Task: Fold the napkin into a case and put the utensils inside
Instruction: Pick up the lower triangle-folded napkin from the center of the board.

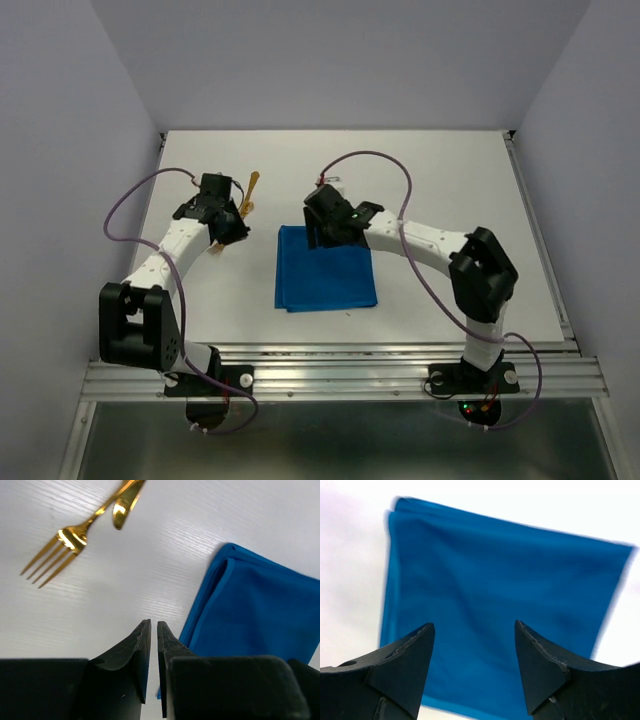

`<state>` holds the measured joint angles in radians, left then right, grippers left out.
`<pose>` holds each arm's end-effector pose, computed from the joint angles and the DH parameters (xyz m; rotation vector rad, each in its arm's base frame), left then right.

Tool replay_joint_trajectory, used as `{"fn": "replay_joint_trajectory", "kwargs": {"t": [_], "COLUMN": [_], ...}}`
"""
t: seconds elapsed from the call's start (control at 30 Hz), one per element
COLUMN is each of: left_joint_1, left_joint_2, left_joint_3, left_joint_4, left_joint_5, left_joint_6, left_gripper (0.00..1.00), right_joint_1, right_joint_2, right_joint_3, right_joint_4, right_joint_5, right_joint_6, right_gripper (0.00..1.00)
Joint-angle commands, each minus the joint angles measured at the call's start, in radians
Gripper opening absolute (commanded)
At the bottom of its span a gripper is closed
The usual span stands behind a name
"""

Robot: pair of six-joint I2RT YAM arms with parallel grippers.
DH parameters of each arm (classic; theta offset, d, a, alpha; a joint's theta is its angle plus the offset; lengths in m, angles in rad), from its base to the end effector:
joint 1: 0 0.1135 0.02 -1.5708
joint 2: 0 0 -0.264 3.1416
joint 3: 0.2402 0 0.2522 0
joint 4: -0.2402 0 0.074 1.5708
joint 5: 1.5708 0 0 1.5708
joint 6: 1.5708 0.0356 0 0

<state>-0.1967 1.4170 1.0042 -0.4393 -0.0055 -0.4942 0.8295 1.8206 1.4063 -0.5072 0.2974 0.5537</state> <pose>0.2944 -0.0585 0.2486 -0.3650 2.4189 -0.3049 0.2771 0.2872 0.2396 -0.2143 2.4422 0.2430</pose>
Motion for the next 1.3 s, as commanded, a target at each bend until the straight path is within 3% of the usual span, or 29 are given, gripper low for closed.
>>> {"fn": "replay_joint_trajectory", "kwargs": {"t": [0.0,0.13,0.37,1.0,1.13,1.27], "left_joint_1": [0.085,0.144,0.174,0.175,0.177,0.177], "left_joint_2": [-0.101,-0.17,-0.196,-0.194,-0.197,-0.197], "left_joint_3": [0.04,0.022,-0.013,-0.081,-0.088,-0.098], "left_joint_4": [-0.078,-0.096,-0.101,-0.047,-0.044,-0.038], "left_joint_5": [-0.014,-0.001,0.045,0.095,0.095,0.101], "left_joint_6": [-0.003,-0.003,0.029,0.052,0.051,0.046], "left_gripper": [0.23,0.23,0.24,0.24,0.24,0.24], "right_joint_1": [0.051,0.085,0.114,0.123,0.123,0.132], "right_joint_2": [0.172,0.331,0.509,0.75,0.767,0.737], "right_joint_3": [0.213,0.458,0.696,0.876,0.866,0.804], "right_joint_4": [-0.083,-0.137,-0.166,-0.232,-0.232,-0.182], "right_joint_5": [0.109,0.14,0.172,0.267,0.296,0.289], "right_joint_6": [0.021,0.034,0.041,0.055,0.06,0.049], "right_gripper": [0.71,0.72,0.8,0.79,0.64,0.4]}}
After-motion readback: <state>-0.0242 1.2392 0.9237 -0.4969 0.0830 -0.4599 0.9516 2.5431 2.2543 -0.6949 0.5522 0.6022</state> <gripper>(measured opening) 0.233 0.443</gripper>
